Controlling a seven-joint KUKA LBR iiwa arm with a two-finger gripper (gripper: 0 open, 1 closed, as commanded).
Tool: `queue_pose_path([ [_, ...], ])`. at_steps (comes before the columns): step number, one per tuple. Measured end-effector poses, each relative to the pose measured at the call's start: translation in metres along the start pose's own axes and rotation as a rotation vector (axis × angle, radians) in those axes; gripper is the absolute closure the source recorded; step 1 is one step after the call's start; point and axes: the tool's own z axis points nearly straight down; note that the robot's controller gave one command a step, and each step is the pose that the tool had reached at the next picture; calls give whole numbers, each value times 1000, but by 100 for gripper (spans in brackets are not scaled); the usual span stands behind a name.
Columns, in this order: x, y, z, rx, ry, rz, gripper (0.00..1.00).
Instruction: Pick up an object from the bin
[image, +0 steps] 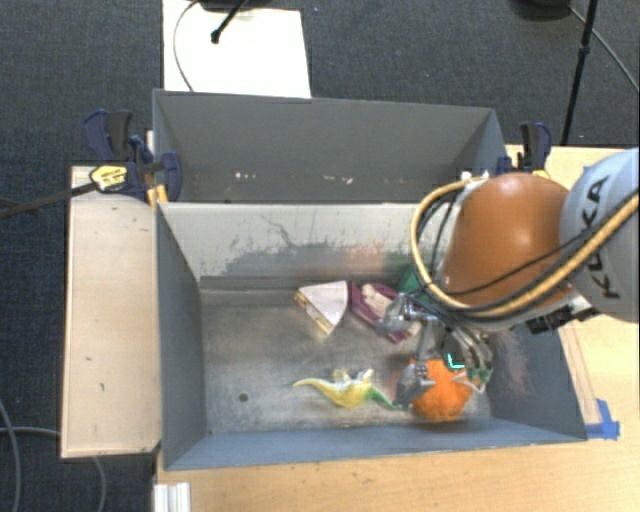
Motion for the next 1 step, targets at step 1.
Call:
queue_pose_path([
  [1, -2, 0, -3, 0, -8, 1, 0],
])
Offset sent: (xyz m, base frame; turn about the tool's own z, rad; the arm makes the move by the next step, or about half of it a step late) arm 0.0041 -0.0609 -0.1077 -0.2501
